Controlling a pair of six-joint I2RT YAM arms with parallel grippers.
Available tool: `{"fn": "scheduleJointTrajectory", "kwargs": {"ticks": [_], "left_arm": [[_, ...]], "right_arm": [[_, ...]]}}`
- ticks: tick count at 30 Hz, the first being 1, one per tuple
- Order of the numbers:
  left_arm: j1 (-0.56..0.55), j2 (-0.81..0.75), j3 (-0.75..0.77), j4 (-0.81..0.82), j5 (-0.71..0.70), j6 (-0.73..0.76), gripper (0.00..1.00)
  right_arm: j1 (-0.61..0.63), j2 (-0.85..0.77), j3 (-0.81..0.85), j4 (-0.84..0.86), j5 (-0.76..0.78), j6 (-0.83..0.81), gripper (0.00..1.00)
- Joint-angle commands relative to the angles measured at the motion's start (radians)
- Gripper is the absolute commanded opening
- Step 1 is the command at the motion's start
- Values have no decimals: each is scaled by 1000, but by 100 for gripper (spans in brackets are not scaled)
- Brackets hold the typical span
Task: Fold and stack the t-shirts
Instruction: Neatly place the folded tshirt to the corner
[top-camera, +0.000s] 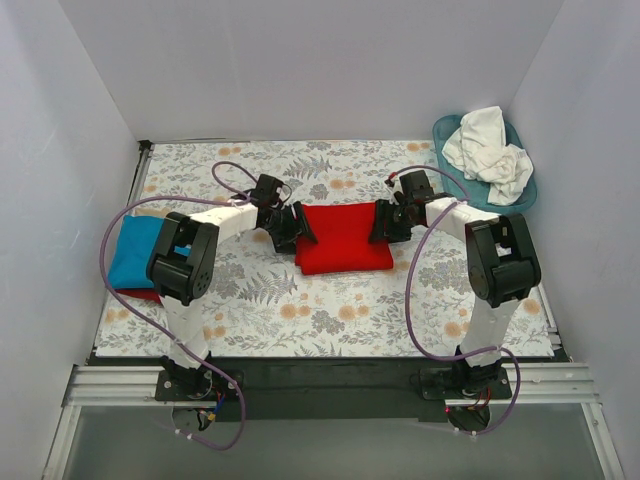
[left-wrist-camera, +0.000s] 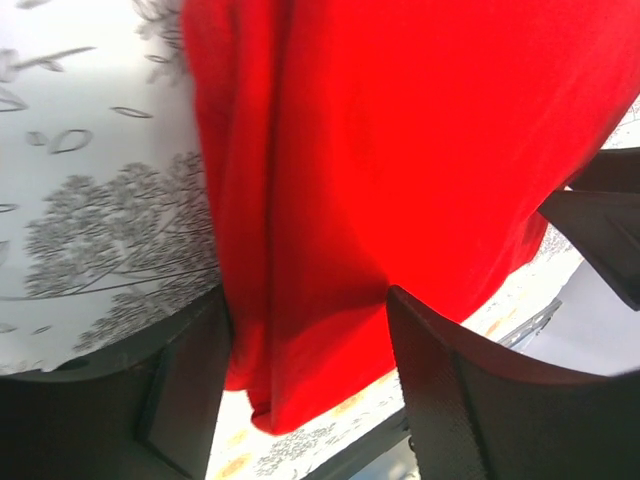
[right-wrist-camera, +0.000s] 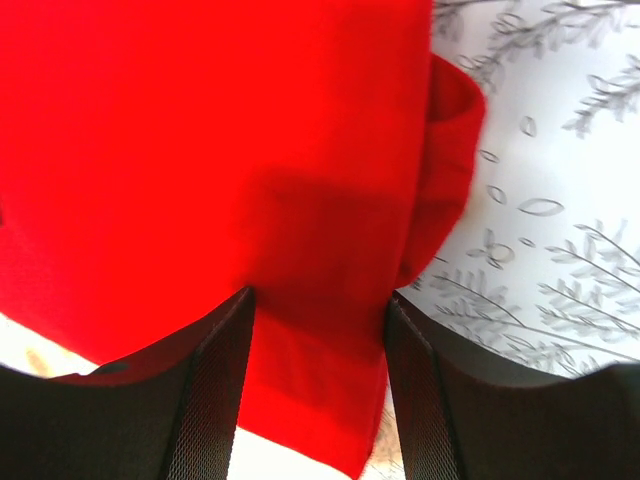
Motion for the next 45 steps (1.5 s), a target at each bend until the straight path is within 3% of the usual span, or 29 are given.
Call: {"fn": "scheduleJointTrajectory", "kwargs": {"ticks": [1, 3, 6, 12, 20, 29, 32, 35, 38, 39, 40, 45], "left_arm": [[-32, 38, 4, 6, -37, -33, 59], [-38, 44, 13, 3, -54, -47, 56], [-41, 41, 22, -14, -67, -62, 43], [-38, 18, 25, -40, -108, -82, 1], [-36, -2, 38, -80, -148, -114, 0], [-30, 19, 62, -104, -153, -88, 0], [-32, 29, 68, -104, -149, -88, 0], [-32, 36, 84, -108, -151, -85, 0], [-30, 47, 110, -124, -169, -79, 0], [-29, 50, 119, -132, -176, -76, 0], [-29, 53, 128, -149, -182, -73, 0], [-20, 65, 221, -242, -274, -30, 0]], "right_arm": [[4, 37, -1, 25, -76, 15, 60], [6, 31, -1, 25, -76, 20, 60], [3, -9, -16, 25, -36, 28, 62], [-12, -87, -36, 24, 14, 55, 69], [-12, -41, -6, 27, 48, 75, 74], [4, 37, 6, 64, 19, 95, 68], [26, 43, 14, 71, 10, 112, 62], [50, 52, 29, 73, 7, 127, 46], [63, 60, 43, 73, 5, 146, 24], [64, 60, 46, 73, 8, 152, 10], [67, 58, 48, 75, 5, 156, 4], [100, 8, 66, 75, 14, 190, 1]]}}
